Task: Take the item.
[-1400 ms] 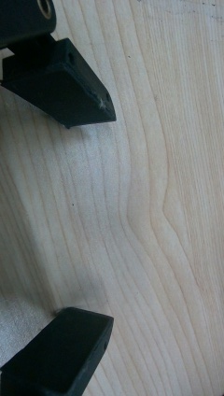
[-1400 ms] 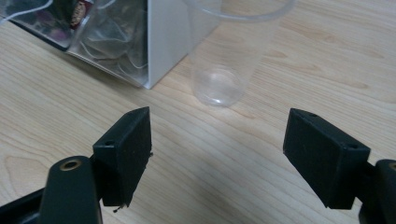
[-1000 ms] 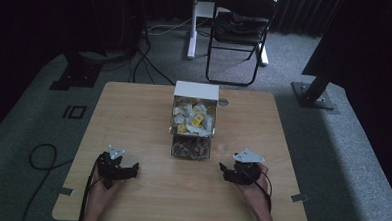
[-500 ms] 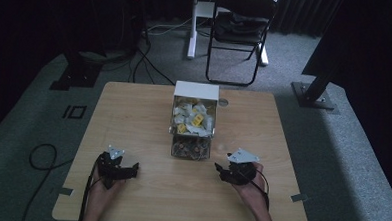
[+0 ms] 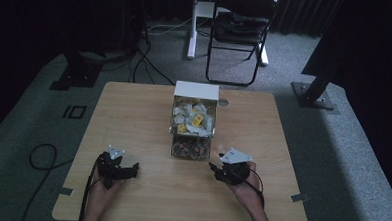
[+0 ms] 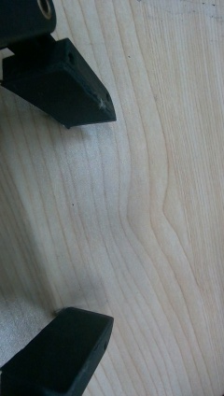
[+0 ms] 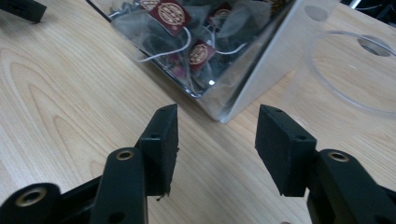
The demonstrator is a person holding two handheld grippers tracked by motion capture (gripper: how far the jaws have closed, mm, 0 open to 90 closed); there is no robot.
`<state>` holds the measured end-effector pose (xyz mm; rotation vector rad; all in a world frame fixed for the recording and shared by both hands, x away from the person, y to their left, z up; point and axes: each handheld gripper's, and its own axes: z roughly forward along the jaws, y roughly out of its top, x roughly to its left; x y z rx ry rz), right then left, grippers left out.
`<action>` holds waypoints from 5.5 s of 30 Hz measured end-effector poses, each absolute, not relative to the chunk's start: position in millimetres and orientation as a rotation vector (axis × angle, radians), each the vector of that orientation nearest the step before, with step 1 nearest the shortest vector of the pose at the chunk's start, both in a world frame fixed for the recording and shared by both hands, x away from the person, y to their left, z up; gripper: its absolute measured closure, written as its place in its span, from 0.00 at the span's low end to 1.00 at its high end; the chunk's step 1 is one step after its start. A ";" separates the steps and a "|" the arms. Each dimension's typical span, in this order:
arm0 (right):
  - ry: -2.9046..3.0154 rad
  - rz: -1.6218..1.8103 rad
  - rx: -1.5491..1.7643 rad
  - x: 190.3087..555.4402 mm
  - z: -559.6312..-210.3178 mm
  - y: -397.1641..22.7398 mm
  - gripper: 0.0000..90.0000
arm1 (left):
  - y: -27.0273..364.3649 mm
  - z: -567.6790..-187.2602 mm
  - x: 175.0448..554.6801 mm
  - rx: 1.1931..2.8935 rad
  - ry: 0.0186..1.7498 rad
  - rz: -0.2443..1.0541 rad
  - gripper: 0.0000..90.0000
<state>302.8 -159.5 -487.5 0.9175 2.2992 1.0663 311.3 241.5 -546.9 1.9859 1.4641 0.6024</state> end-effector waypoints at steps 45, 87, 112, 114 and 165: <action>2.388 1.100 0.779 316.9 -488.7 -115.6 0.69 | 242.0 -546.7 311.3 1.995 1.461 0.604 0.06; 2.371 1.088 0.737 305.5 -476.4 -98.7 0.65 | 241.8 -546.8 310.9 1.995 1.460 0.605 0.06; 2.332 1.116 0.763 307.5 -470.4 -101.3 1.00 | 241.8 -546.8 310.7 1.996 1.460 0.606 0.06; 2.327 1.117 0.764 307.4 -469.2 -101.7 1.00 | 241.8 -546.8 310.7 1.995 1.460 0.606 0.06; 2.257 1.167 0.748 290.2 -440.5 -116.1 1.00 | 241.8 -546.7 310.7 1.996 1.460 0.605 0.06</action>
